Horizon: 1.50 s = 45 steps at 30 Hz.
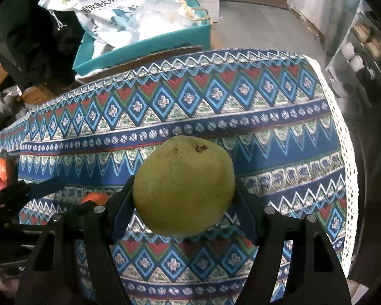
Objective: Organize fruits
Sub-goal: 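Grasp the small orange with the left tool while the right tool holds the pear, then carry the held orange and pear over the glass bowl with both tools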
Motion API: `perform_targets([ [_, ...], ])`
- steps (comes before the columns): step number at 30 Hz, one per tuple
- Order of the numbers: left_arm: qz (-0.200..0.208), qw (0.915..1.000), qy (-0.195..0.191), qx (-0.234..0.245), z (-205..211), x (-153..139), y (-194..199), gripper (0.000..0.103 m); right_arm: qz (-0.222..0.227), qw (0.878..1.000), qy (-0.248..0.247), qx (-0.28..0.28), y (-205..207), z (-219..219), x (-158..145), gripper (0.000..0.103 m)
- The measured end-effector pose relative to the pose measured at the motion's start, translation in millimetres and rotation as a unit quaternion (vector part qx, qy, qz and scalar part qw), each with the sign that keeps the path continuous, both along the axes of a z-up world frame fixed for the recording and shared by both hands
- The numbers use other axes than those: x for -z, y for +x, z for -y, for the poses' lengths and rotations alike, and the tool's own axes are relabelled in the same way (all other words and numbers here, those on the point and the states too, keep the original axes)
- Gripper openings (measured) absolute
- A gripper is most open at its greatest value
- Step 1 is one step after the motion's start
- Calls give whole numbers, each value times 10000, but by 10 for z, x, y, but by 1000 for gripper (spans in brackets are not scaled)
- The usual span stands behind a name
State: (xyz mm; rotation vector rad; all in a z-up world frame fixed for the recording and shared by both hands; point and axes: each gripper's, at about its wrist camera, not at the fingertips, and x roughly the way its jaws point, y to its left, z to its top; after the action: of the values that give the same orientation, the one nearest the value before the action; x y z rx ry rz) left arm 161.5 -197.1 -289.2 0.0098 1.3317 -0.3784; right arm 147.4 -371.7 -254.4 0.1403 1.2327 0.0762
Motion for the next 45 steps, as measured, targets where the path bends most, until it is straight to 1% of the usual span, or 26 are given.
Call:
perform_targets([
  [2,-55,9999,50,75,64,59,-41,76,-13,10000,-5,8,-49,34,8,72],
  [7,-62,9999,106,72,109,117,-67,76,-59,9999,62,104,-146,125,67,72],
  [10,-118,9999,2,20,109,153,-51,75,-73,9999,80,106,-176,148,96,72],
  [11,-140,9999,-9,17,115,170,-51,71,-73,9999,77,91,-179,148,107,72],
  [12,-168,9999,-16,22,113,187,-53,64,-73,9999,80,82,-177,144,120,72],
  [14,-234,9997,-17,38,118,228,-52,56,-110,9998,106,105,-171,142,150,72],
  [15,-269,9996,-93,57,116,244,-63,50,-115,9998,113,106,-168,140,155,72],
  [17,-276,9994,-161,122,128,251,-93,47,-110,9999,106,80,-169,124,150,72],
  [21,-138,9996,-95,223,153,221,-148,46,-76,9999,99,26,-177,86,124,72],
  [27,142,9995,-89,266,75,17,-210,46,-7,10000,37,-63,-219,32,55,72],
  [31,331,9990,-81,276,12,-152,-253,46,94,9999,-1,-130,-240,-14,-49,72],
  [38,635,9975,-97,310,-116,-486,-369,46,359,9990,29,-250,-301,-132,-323,72],
  [45,804,9964,-173,206,-249,-762,-452,46,560,9977,71,-374,-355,-259,-553,72],
])
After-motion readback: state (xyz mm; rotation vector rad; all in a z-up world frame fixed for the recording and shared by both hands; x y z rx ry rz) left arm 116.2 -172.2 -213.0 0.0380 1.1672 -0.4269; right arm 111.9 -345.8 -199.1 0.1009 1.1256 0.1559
